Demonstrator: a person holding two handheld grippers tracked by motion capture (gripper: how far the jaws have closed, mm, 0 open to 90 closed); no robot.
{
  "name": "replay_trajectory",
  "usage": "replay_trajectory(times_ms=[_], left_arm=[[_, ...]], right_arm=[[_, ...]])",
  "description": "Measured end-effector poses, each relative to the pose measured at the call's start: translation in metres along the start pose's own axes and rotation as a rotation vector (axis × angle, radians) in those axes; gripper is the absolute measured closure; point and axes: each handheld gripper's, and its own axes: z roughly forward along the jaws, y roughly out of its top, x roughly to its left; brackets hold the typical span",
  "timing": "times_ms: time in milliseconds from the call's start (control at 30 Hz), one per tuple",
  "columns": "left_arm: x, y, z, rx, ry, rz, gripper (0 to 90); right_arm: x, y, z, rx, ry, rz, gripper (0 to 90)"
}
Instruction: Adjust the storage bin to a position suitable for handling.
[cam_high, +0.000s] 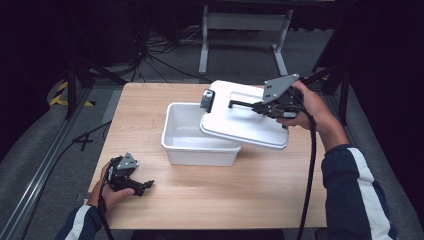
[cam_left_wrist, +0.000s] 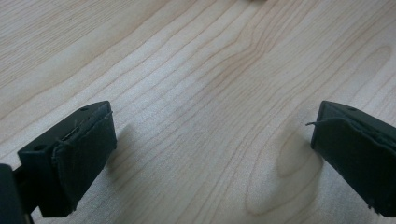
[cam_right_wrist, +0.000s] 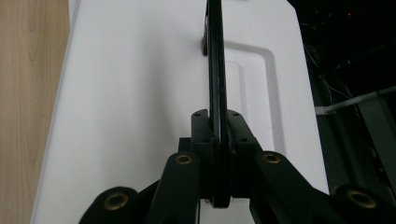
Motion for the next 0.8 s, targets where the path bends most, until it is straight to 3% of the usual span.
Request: replay_trajectory(times_ms=[467,800], left_arm=[[0.0,0.0,0.0,0.005,-0.005,0.004,0.4],[0.001,0.0,0.0,0.004,-0.005,0.004,0.4]], right_arm=[[-0.005,-0.061,-0.032,0.015,-0.059,0.094,84.7],[-0.005,-0.098,-0.046,0.026,-0.088,0.156,84.8]])
